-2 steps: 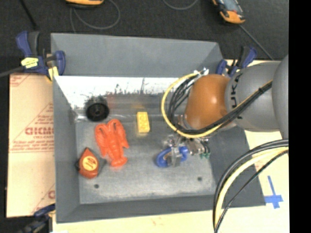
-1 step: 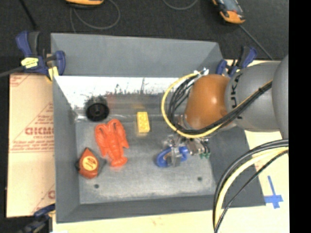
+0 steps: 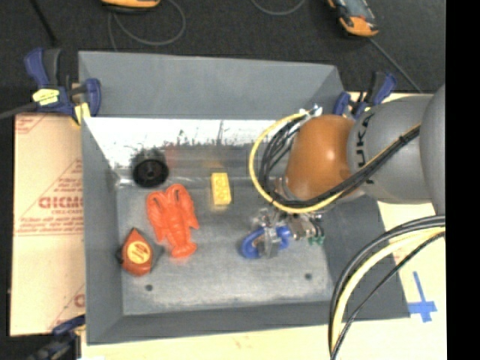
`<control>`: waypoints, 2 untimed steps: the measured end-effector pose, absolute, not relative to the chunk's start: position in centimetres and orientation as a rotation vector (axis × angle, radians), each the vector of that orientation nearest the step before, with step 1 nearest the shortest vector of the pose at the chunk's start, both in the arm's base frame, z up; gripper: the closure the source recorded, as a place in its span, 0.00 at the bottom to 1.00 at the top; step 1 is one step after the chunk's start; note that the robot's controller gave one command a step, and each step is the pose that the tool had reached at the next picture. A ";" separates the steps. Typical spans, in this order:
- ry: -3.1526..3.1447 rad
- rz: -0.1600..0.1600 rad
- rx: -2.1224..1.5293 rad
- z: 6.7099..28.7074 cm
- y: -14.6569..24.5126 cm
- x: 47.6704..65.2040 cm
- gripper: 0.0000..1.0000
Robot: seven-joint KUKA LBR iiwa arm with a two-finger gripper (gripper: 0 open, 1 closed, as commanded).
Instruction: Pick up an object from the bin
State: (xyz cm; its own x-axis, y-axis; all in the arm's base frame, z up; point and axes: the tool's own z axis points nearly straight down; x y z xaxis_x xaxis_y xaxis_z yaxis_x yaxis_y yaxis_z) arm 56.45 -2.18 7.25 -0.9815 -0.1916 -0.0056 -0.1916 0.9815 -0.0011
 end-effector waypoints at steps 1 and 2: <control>3.121 -0.001 -0.302 7.2 -2.2 56.4 1.00; 3.125 -0.002 -0.291 28.2 -5.3 59.4 1.00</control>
Offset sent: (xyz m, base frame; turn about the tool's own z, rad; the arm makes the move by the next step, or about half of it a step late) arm 0.0335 -0.0345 0.2426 0.0055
